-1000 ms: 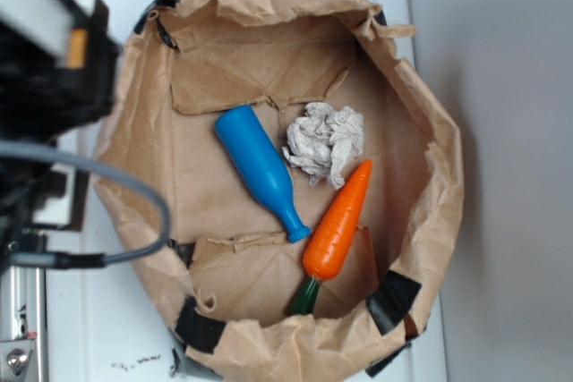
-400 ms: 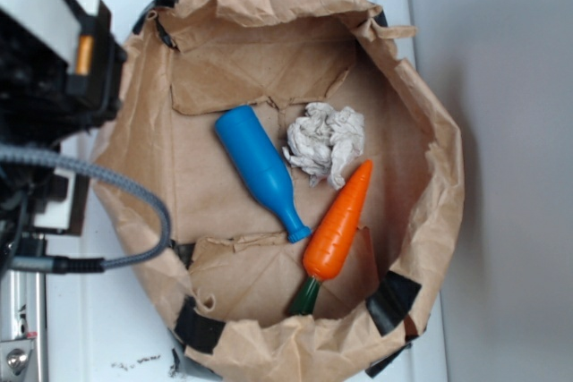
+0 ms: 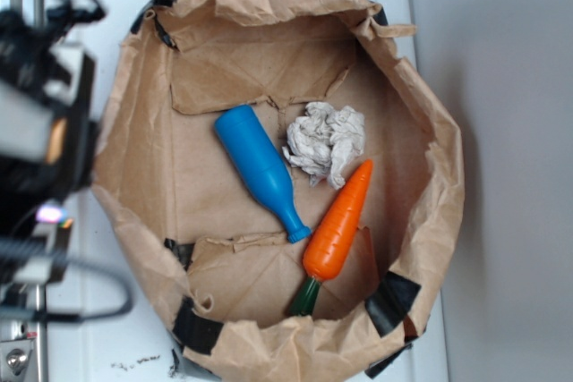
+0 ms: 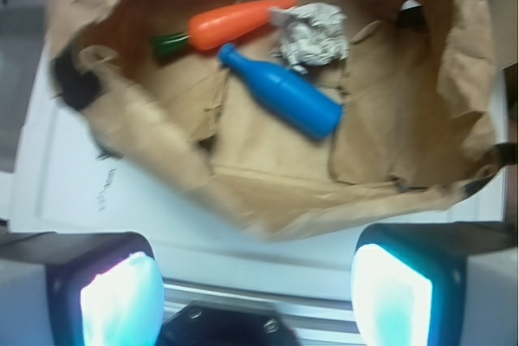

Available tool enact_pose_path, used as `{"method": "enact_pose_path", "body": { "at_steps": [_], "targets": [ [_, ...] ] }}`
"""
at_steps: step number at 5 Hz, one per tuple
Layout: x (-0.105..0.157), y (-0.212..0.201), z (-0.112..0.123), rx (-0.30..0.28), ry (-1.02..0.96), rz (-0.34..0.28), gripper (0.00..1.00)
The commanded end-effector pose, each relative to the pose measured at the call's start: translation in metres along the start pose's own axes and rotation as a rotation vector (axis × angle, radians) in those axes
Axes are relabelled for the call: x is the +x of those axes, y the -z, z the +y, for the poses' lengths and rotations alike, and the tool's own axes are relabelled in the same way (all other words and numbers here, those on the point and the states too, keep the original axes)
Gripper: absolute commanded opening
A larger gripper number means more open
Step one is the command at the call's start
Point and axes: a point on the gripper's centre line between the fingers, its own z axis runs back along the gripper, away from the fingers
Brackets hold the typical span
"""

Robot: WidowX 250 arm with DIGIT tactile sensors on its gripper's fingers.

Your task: Grab the white paper.

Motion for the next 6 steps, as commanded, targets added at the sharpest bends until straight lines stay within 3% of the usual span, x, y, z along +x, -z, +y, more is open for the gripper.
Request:
{"method": "enact_pose_path", "body": {
  "at_steps": [1, 4, 5, 6],
  "targets": [
    [0.049, 0.022, 0.022, -0.010, 0.005, 0.020, 1.00],
    [0.049, 0.022, 0.022, -0.010, 0.005, 0.020, 1.00],
    [0.041, 0.027, 0.009, -0.010, -0.019, 0.049, 1.00],
    [0.083, 0.056, 0.044, 0.018, -0.062, 0.073, 1.00]
  ]
}}
